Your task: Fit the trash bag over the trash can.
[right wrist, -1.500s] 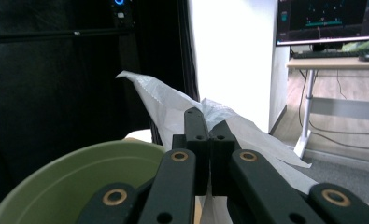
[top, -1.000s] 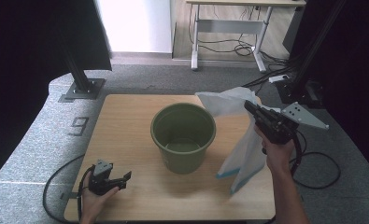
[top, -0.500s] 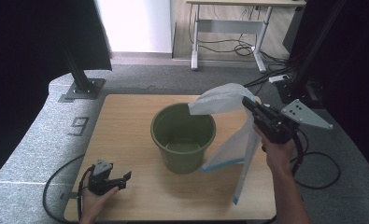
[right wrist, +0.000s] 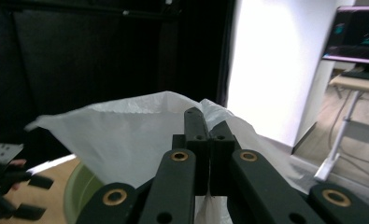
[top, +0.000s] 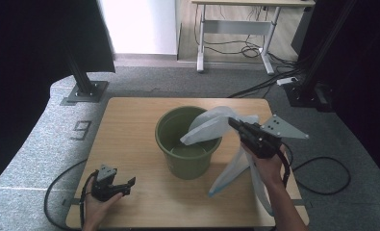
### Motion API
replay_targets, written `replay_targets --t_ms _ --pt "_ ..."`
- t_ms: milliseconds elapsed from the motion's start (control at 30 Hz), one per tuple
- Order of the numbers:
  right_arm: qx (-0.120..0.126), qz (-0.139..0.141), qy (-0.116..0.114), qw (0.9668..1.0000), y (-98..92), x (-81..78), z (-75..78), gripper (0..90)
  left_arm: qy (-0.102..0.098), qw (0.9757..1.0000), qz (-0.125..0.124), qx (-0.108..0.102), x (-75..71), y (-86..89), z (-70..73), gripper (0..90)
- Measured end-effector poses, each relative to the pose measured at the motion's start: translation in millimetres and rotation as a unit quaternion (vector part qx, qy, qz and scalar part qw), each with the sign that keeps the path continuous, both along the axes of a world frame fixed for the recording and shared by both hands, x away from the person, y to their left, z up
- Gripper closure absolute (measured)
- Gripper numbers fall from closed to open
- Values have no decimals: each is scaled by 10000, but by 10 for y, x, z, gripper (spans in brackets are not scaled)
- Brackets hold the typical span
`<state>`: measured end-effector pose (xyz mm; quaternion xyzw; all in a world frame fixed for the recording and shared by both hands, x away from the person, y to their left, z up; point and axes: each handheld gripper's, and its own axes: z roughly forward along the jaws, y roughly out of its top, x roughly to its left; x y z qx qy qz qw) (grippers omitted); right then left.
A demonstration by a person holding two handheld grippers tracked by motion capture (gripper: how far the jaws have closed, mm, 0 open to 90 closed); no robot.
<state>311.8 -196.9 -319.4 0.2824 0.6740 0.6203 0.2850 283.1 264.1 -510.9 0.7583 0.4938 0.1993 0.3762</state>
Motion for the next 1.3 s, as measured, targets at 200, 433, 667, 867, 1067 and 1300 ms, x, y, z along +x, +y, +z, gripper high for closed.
replay_targets --t_ms 200,433,667,867,1067,1300 --pt "-157 209 182 9995 165 32 -159 884 6 10000 -12 0 0 -5 -2 153" --pt "-339 402 481 9975 298 74 -367 884 5 10000 -29 3 -1 -9 -5 153" --pt "-458 538 664 9953 378 90 -531 883 17 10000 -38 14 3 -12 -8 154" --pt "-570 618 784 9934 474 99 -630 883 34 10000 -49 31 3 -17 -11 154" --pt "-583 491 689 9947 517 98 -632 883 19 10000 -29 13 1 -7 -7 153" --pt "-322 133 653 9973 407 210 -496 883 31 10000 -53 12 4 -20 -8 154"
